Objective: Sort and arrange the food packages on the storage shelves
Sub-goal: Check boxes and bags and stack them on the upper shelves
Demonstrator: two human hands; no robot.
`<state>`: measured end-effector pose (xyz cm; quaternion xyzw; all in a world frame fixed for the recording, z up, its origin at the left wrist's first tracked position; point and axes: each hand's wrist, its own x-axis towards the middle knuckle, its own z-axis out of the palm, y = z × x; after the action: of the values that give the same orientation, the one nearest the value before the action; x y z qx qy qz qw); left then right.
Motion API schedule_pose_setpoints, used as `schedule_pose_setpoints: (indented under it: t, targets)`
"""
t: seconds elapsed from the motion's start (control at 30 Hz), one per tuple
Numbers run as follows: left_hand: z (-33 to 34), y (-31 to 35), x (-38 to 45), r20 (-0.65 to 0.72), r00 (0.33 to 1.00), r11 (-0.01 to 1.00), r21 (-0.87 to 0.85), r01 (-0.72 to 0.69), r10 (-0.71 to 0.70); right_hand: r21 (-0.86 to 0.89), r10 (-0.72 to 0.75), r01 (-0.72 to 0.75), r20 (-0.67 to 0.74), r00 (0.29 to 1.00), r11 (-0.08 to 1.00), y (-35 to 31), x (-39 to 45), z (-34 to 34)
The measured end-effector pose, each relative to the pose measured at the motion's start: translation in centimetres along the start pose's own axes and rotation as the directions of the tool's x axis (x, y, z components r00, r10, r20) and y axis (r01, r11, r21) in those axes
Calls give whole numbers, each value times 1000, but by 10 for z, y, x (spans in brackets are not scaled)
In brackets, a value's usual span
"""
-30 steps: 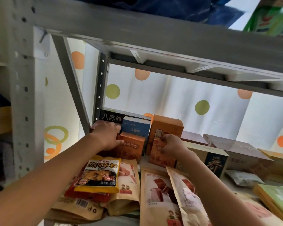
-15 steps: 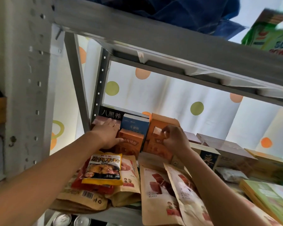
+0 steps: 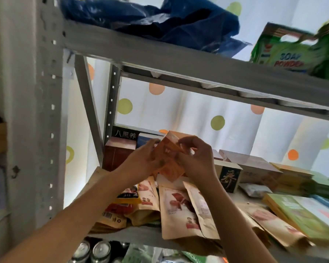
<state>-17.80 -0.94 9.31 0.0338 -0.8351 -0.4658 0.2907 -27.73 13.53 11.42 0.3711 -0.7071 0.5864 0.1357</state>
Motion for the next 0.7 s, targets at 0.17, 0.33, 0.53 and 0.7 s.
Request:
schedule_pose_setpoints:
  t: [0.17, 0.33, 0.53, 0.7]
  targets:
    - [21, 31, -44, -111, 993, 991, -136, 15, -30, 152, -5, -4, 56, 998, 988, -27, -35, -38]
    - [64, 61, -87, -276, 957, 953, -303, 1, -89, 292, -2, -27, 98, 995, 956, -33, -69, -80]
    - [118, 88, -137, -371, 889, 897, -434, 90, -269, 416, 31, -84, 133, 991, 905, -12, -114, -125]
    - [157, 101, -182, -419, 824, 826, -555, 101, -382, 505, 209, -265, 166, 964, 821, 13, -162, -145]
